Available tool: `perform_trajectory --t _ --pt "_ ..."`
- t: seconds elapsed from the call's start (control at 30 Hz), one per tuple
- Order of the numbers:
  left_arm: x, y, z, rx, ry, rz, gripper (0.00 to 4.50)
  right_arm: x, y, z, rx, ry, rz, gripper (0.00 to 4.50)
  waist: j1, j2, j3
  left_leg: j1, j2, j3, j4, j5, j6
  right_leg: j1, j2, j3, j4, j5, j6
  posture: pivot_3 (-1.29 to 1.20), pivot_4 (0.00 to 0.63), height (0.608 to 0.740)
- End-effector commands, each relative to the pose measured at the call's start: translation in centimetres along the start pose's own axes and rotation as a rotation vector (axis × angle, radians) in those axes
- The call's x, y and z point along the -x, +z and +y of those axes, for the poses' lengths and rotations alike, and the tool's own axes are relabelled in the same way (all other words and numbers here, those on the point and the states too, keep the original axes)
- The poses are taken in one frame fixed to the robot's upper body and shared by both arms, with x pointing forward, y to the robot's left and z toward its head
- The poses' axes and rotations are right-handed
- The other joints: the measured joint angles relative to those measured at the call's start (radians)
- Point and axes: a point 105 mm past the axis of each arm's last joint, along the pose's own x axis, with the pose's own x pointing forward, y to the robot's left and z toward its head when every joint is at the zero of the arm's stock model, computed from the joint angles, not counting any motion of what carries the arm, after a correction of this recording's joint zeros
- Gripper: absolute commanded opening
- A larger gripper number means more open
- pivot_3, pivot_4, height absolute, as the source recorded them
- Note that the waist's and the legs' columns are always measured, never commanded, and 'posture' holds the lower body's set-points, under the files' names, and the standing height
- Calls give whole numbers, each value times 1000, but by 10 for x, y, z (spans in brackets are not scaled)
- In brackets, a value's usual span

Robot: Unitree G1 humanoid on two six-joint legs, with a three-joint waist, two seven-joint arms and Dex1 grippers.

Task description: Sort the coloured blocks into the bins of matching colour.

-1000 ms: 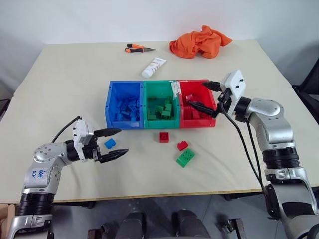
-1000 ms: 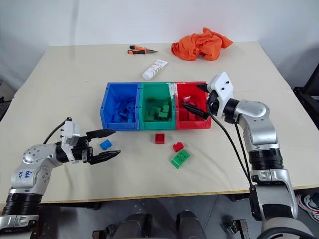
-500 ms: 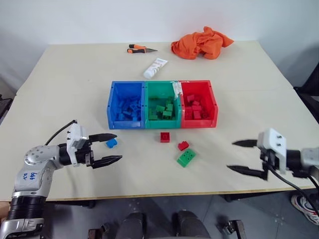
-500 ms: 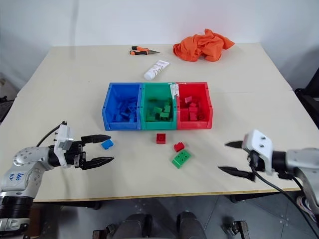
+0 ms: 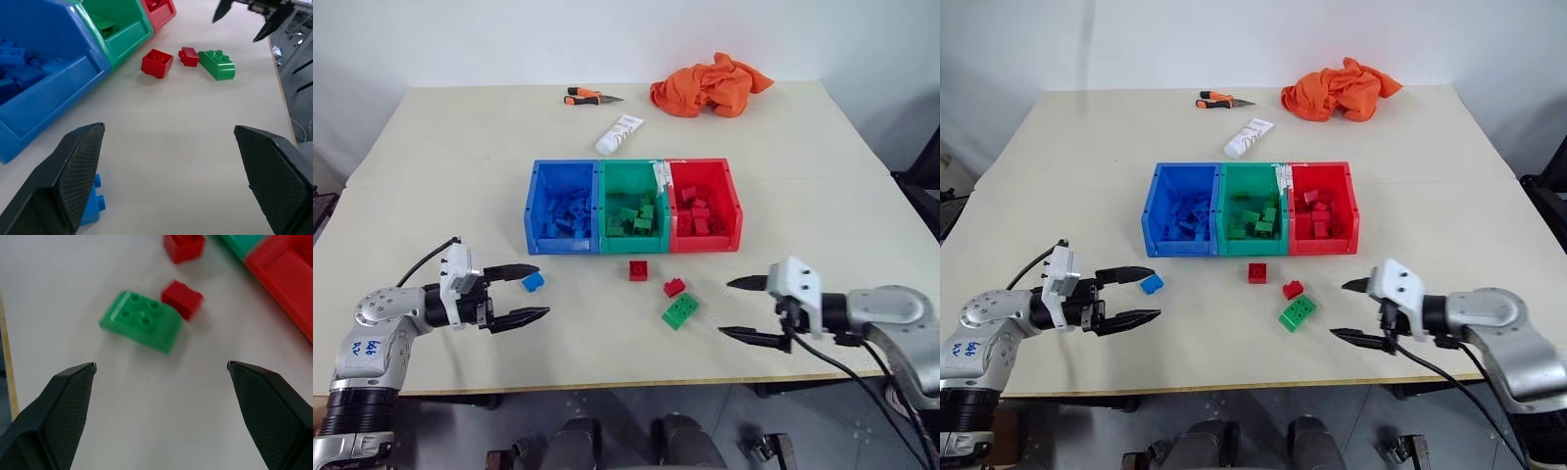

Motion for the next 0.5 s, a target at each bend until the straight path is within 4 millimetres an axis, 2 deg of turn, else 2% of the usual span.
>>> perform_trajectory --t 0.03,0.3,0.5 --pt "3 11 -5 -30 5 -26 4500 -20 6 -2 26 19 -36 4486 -1 0 0 0 0 0 0 0 0 0 0 0 0 0 0 0 150 740" --pt "6 10 -18 -11 28 -33 4500 -52 0 2 45 119 -56 4486 -3 0 0 -1 0 0 0 0 -1 -3 0 0 3 0 0 0 150 740" --pt "7 9 -23 -3 39 -33 4500 -65 0 0 65 173 -59 4486 -3 0 0 0 0 0 0 0 -1 -2 0 0 3 0 0 0 150 740"
